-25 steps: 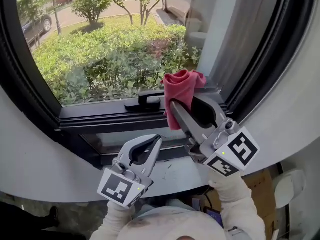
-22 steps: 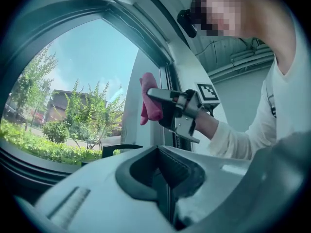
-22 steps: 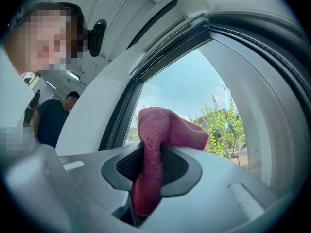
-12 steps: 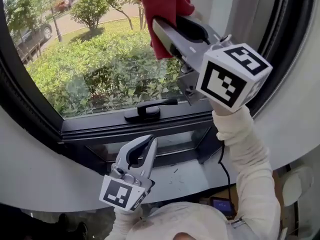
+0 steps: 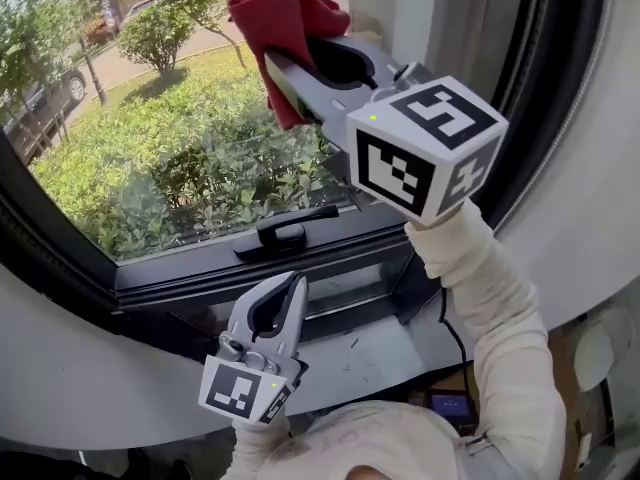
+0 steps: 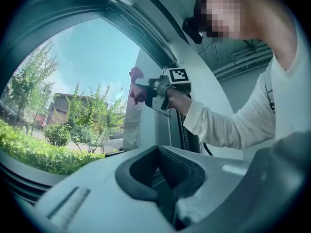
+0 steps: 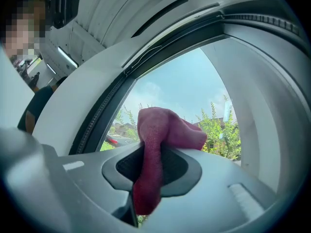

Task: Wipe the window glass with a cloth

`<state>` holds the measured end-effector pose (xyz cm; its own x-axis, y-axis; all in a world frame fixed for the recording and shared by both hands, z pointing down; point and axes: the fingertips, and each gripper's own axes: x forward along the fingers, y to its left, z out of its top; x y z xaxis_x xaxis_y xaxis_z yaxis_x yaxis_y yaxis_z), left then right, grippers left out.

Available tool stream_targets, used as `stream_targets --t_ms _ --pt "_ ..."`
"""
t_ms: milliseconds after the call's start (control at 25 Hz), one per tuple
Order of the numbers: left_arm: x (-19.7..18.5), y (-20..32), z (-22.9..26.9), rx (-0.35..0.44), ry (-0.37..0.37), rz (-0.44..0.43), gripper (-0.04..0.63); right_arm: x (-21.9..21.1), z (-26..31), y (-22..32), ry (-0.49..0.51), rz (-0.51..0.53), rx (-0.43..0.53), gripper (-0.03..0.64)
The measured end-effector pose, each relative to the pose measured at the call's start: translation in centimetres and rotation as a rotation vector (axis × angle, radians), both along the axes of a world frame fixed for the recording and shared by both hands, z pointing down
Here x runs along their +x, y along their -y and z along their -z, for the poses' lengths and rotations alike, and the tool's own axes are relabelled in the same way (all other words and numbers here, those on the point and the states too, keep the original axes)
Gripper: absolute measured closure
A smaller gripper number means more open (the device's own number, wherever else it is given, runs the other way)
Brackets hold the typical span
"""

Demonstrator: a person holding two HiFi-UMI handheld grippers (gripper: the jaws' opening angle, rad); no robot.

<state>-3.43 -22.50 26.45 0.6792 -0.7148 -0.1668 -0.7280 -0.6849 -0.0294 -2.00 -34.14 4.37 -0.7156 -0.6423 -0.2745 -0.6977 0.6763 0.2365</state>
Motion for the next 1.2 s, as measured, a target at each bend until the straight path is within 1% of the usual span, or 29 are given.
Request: stream_targets --t_ms 80,280,480,680,920,1040,1200 --pt "0.5 0.2 0.0 0.001 0.002 -0.015 0.595 1.2 0.2 0.2 0.009 -0.014 -0.007 0.515" --pt "1.9 0.4 0.3 0.007 0.014 -0.042 0.595 6.4 1.0 0.7 0.063 -0.083 -0.018 0.515" --pt "3.5 0.4 0.4 0.013 0.025 -0.069 0.595 11.5 1.7 1.3 0.104 -0.18 -0.012 0.514" --pt "4.7 0.2 0.7 0.017 0.029 -0.084 0.595 15.4 2.1 1.8 0.13 -0.254 -0.017 0.514" --pt "5.7 0.0 0.5 0.009 0.036 -0.084 0.595 17.6 1.5 1.9 0.177 -0.288 -0.017 0.514" --pt "5.9 -0.2 0.3 0.002 0.042 -0.083 0.595 18.0 -0.4 2.0 0.197 -0.291 -0.028 0.515" --pt "6.1 -0.4 -0.1 -0.011 0.053 -0.079 0.595 18.4 -4.0 2.2 0.204 -0.291 -0.065 0.514"
